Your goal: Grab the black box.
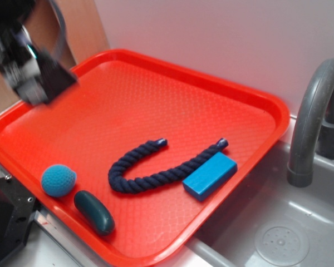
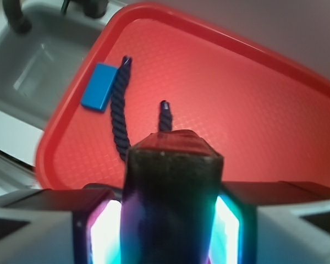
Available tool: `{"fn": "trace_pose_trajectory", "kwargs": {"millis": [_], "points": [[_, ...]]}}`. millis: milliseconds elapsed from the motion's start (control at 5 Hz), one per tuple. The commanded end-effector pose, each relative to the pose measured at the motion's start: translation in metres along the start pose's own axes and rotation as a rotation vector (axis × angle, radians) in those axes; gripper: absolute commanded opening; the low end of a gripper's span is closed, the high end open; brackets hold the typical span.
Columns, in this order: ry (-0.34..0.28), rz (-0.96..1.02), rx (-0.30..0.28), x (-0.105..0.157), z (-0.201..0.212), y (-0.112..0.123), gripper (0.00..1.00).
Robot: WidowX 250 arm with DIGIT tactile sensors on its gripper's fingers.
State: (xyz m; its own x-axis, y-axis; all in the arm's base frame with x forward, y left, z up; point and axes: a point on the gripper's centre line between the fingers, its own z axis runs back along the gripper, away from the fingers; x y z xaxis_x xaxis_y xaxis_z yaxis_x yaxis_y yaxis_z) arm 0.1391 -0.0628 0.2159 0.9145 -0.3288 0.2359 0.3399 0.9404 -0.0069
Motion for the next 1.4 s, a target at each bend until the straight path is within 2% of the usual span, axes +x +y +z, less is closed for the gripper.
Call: {"fn": "trace_pose_trajectory", "kwargs": {"millis": [0, 200, 600, 800, 1000, 1200], "points": [[0.126, 0.096, -0.009, 0.023, 0.064, 0.024, 0.00], [0.150, 0.138, -0.013, 0.034, 0.058, 0.041, 0.00], [0.194, 0.207, 0.016, 0.032, 0.043, 0.067, 0.00], [0.196, 0.208, 0.030, 0.034, 0.039, 0.067, 0.00], [0.188, 0.224, 0.017, 0.035, 0.039, 0.064, 0.00], [0.199, 0.201, 0.037, 0.036, 0.033, 0.061, 0.00]]}}
